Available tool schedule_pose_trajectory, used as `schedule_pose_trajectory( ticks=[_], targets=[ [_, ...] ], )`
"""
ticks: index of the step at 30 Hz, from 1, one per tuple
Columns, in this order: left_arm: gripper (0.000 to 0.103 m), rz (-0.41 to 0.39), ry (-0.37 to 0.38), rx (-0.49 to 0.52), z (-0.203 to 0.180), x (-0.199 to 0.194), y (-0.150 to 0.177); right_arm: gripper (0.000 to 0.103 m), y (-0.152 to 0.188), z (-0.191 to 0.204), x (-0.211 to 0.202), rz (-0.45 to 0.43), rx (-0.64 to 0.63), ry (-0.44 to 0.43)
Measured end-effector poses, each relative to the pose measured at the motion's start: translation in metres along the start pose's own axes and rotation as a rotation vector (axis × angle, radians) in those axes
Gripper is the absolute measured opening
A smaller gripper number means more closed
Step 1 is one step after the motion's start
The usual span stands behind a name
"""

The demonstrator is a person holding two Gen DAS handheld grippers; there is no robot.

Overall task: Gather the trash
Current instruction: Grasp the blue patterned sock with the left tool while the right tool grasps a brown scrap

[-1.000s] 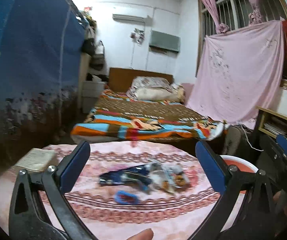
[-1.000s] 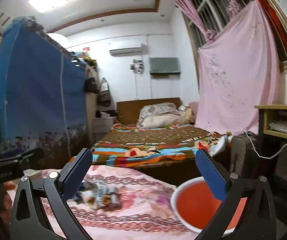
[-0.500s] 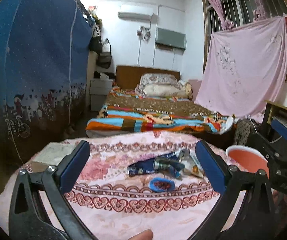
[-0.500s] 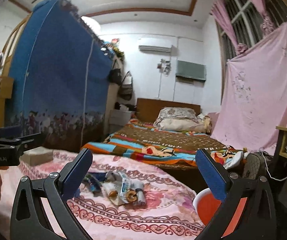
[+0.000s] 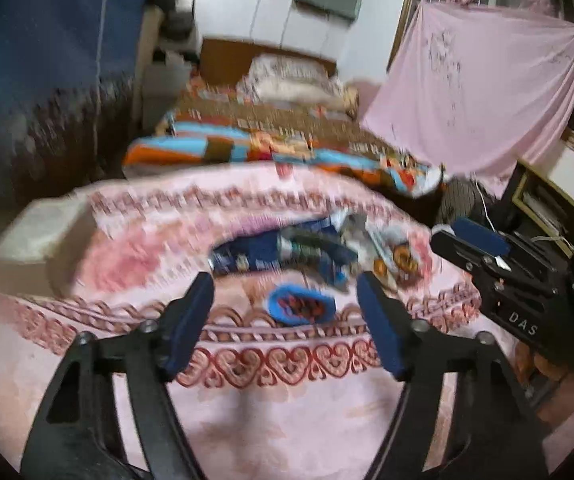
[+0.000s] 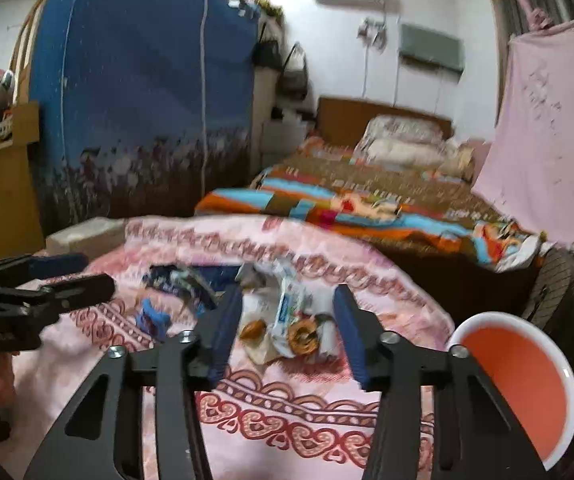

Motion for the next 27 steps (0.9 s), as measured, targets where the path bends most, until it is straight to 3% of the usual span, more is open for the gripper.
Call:
schedule_pose_trajectory(
  ticks=[5, 12, 14, 27],
  targets=[
    [0.088, 0.134, 0.030, -0.019, -0.001, 0.023, 0.006, 0.026, 0.003, 0.003, 0.017, 0.077, -0.004, -0.071],
    [0.084, 0.209, 0.015, 0.004, -0.010, 0.039, 0.008, 0.022, 0.005, -0.004, 0.026, 0.111, 0.032, -0.099],
    [0.075, 0.220, -0.002, -0.007, -0.009, 0.043, 0.007, 0.021, 0.005, -0.004, 0.028, 0.121, 0.034, -0.112],
    [0.074, 0.193, 0.011, -0.064, 0.002, 0.038, 0.002, 0.021, 0.003, 0.003, 0.064, 0.245, 0.029, -0.190]
  ],
)
Point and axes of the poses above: each gripper's, at about its wrist camera, not at the fingertips, and x roughly the way its jaws point, z to its left, y to its underside, the point moved 1 cm from there along x, roughly the way its jaws point, and after that the axes turned 10 degrees about -x, right-handed, at the moved point
